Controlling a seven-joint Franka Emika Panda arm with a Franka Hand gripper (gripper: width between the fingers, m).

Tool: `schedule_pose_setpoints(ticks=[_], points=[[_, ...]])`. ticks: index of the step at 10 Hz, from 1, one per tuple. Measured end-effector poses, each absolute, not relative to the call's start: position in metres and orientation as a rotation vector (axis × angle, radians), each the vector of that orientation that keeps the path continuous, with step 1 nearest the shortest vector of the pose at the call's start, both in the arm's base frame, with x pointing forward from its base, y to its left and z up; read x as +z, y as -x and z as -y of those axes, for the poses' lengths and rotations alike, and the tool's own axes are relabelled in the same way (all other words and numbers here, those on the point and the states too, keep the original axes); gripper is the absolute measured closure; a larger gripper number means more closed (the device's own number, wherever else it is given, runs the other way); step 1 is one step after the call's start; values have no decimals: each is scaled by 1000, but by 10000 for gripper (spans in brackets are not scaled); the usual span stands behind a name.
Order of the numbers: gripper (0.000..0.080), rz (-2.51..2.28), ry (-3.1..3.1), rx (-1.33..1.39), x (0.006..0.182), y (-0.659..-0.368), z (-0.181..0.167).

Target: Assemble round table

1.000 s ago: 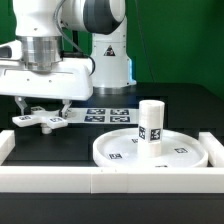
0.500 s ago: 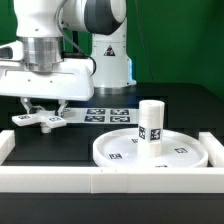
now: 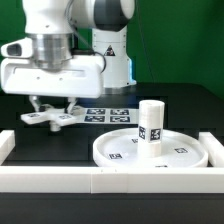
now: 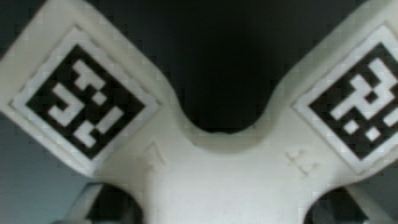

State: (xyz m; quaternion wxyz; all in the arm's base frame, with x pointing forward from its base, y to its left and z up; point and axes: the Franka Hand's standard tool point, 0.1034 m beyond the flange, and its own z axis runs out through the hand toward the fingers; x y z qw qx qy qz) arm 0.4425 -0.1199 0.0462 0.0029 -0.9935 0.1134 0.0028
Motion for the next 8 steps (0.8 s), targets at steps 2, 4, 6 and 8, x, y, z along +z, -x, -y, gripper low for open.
schedule_pose_setpoints(ticks=[2,4,6,8], points=[[361,-410,3098,-39,66,-459,80],[360,-433,3071,-51,86,-478,48],[360,-425,3048,-30,104,-503,36],[360,-423,3049,-39,105,-507,38]])
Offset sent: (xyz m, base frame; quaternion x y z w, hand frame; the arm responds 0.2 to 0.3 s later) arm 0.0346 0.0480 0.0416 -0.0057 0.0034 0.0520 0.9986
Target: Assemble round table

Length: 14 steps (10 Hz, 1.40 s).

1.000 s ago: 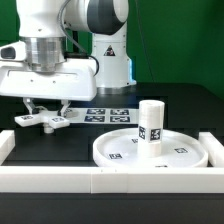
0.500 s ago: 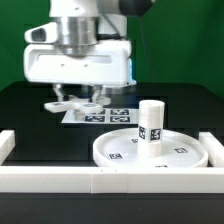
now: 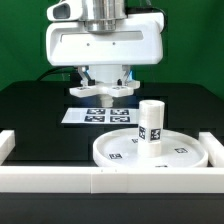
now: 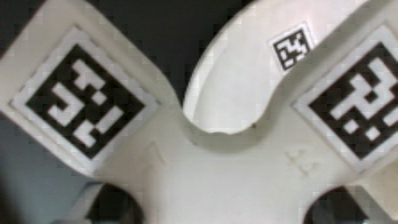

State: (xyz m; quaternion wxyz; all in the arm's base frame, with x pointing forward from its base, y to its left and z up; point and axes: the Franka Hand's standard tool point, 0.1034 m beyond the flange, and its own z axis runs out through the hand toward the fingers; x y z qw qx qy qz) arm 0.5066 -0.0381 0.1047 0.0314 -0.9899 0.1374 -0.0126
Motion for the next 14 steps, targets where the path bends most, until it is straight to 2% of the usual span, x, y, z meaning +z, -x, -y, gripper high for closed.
schedule_pose_setpoints(ticks=[3,5,7,9,14], points=[[360,-418,3053,-34,106,-508,36],[359,-359,3075,-82,129,-536,17],[359,-359,3069,-78,140,-550,-8],[359,-366,3066,-71,138,-552,-21],[359,-349,3070,-60,134,-556,-25]])
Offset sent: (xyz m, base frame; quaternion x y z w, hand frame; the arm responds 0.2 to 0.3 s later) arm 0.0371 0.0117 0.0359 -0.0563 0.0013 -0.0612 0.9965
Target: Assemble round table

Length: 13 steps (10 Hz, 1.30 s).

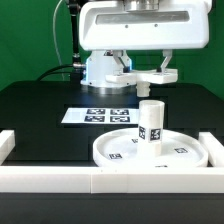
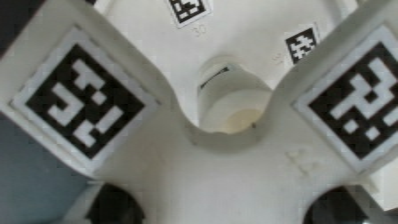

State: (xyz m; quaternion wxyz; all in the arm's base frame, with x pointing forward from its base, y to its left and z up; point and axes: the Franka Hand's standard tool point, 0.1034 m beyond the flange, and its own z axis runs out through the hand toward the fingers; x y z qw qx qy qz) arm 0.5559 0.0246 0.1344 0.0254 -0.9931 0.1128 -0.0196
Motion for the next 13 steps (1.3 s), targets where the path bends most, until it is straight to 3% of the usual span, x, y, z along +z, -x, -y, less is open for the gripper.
schedule_pose_setpoints(ticks=[3,13], points=[[359,-335,3078,-50,127,-556,-30],[359,-332,3074,-116,126,-559,-39]])
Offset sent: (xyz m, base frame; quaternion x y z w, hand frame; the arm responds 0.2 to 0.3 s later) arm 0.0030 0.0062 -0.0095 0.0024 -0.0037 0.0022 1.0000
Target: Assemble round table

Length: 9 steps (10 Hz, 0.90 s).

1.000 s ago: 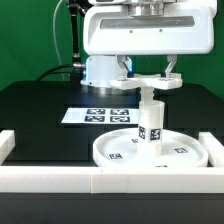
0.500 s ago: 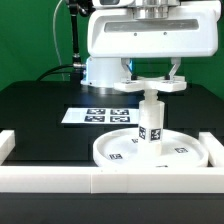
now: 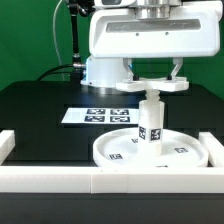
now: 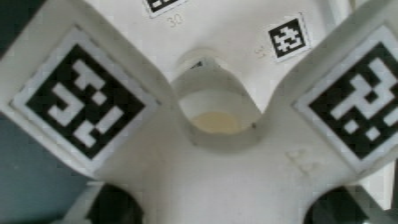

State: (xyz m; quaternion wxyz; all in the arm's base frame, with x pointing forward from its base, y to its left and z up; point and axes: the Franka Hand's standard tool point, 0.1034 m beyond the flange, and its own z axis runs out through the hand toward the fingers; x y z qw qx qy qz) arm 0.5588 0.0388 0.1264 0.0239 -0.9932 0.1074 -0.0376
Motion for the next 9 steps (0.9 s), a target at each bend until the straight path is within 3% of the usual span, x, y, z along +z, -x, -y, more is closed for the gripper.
schedule_pose_setpoints(ticks=[9], points=[[359,-324,3087,-78,109,-546,-35]])
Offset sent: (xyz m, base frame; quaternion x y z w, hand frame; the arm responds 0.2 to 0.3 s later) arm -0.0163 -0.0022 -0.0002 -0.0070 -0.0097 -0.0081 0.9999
